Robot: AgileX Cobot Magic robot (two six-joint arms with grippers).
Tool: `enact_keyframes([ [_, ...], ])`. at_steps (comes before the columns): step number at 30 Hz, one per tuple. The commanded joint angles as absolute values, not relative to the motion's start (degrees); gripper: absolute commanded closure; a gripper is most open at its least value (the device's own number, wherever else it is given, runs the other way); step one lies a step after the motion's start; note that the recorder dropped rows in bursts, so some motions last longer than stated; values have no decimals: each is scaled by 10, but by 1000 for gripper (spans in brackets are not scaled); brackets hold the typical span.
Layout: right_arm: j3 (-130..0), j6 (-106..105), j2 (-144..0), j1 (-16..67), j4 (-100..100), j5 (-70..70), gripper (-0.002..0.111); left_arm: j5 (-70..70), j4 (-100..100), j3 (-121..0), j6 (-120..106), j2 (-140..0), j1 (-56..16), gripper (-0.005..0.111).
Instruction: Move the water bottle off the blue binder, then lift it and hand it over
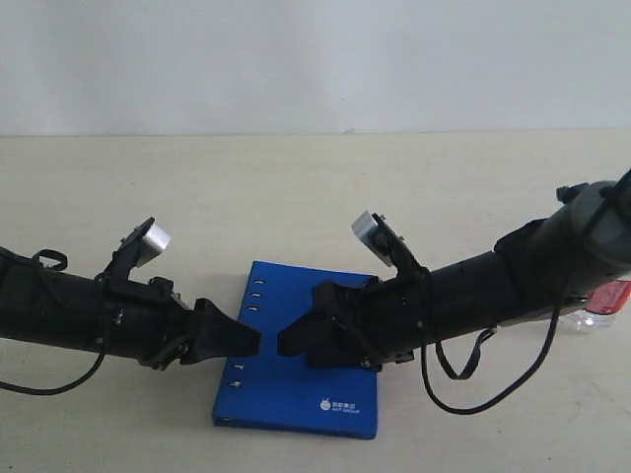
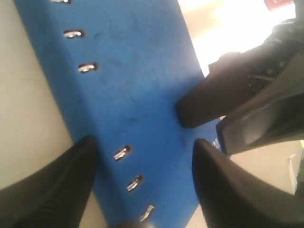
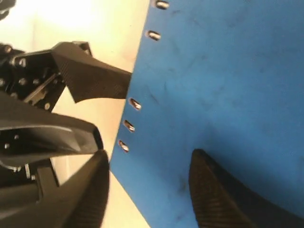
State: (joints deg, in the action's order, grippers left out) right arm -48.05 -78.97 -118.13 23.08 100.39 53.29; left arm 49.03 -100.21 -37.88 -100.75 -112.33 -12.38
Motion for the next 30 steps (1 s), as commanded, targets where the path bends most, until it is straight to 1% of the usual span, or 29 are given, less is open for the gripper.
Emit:
enact_keyframes([
  [1, -481, -822, -1160, 222, 999, 583, 77, 503, -999, -380, -1013, -1125, -126, 51],
  [3, -481, -802, -1141, 215, 993, 582, 79, 495, -999, -380, -1012, -1125, -126, 51],
  [5, -481, -769, -1120, 204, 945, 560, 79, 493, -999, -380, -1012, -1125, -126, 51],
  [8, -481, -693, -1092, 181, 841, 492, 79, 491, -999, -380, -1011, -1125, -126, 51],
  [10, -481, -607, -1082, 163, 753, 456, 78, 491, -999, -380, -1011, -1125, -126, 51],
  [11, -480, -585, -1081, 156, 716, 454, 76, 491, -999, -380, -1010, -1125, -126, 51],
  [13, -480, -564, -1082, 148, 670, 475, 66, 491, -999, -380, -1010, -1125, -126, 51],
  [15, -480, -570, -1089, 148, 670, 493, 55, 491, -999, -380, -1010, -1125, -126, 51],
  [16, -480, -581, -1091, 148, 679, 494, 52, 491, -999, -380, -1010, -1125, -126, 51],
  [17, -480, -592, -1093, 148, 690, 494, 51, 491, -999, -380, -1010, -1125, -126, 51],
  [21, -480, -634, -1095, 148, 747, 484, 52, 491, -999, -380, -1013, -1125, -126, 51],
  [25, -480, -634, -1101, 148, 757, 470, 52, 491, -999, -380, -1013, -1125, -126, 51],
  [30, -480, -626, -1141, 148, 781, 461, 52, 491, -999, -380, -1013, -1125, -126, 51],
])
